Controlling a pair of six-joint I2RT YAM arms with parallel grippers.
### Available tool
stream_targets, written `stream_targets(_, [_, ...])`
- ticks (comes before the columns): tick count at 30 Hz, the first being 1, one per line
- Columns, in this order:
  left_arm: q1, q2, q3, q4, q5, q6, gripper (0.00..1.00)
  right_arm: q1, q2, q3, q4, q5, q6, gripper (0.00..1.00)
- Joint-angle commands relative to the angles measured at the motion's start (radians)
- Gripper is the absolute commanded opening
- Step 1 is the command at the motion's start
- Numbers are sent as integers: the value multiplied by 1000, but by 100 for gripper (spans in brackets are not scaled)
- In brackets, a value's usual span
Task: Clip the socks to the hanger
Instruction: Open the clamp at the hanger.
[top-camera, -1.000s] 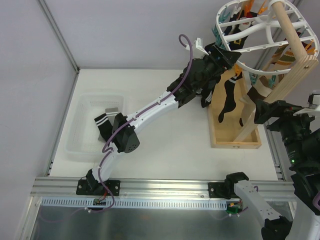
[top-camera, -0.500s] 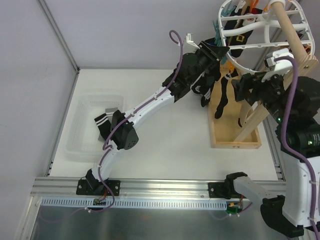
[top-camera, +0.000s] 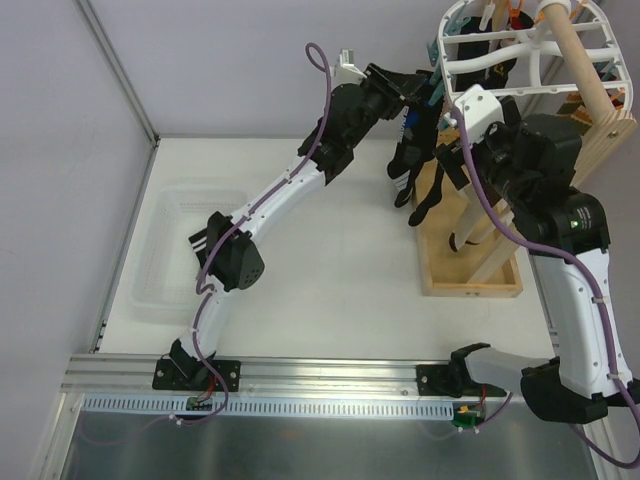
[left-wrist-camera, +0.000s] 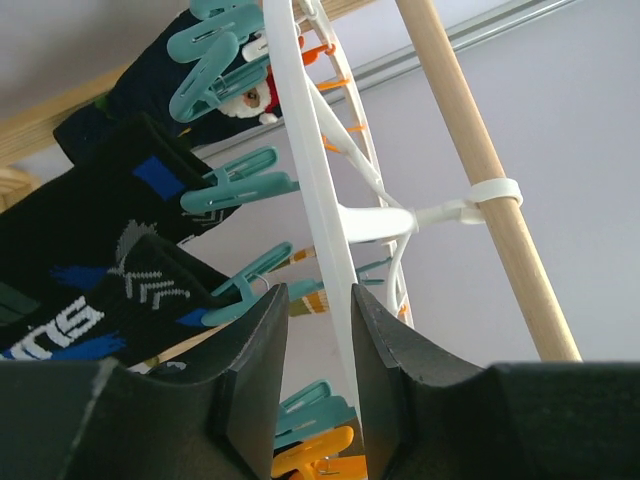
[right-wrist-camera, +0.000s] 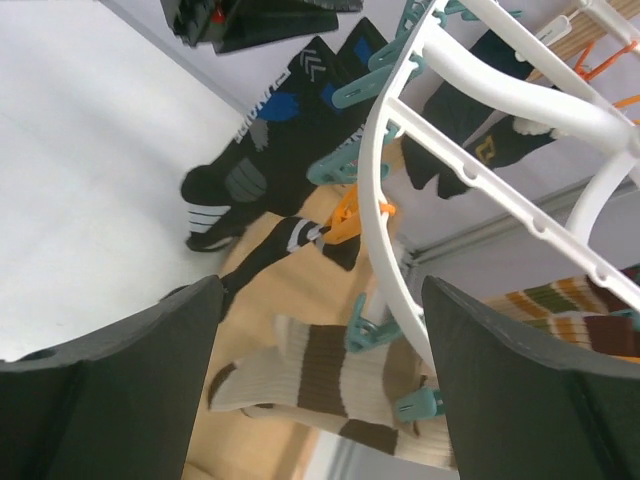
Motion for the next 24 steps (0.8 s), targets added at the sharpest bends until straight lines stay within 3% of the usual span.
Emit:
stream_targets(1, [7,-82,22,30,61,17,31,36,21,56,7,149,-140,85])
stream_targets(3, [8,-92,17,30,81,37,32,40,42,69,10,209,-146,84])
stream_targets(7, [12,-120,-9,33,119,98,34,42,56,61,37,298,-169,67])
stream_targets(9, [12,-132,-24,33,138,118,35,42,64,66,39,326,-175,64])
stream_targets(19, [13,-158,-78,57,204,151,41,40,62,4,34,438,-250,66])
stream_targets(24, [13,-166,-89,68,214,166,45,28,69,0,49,459,-257,73])
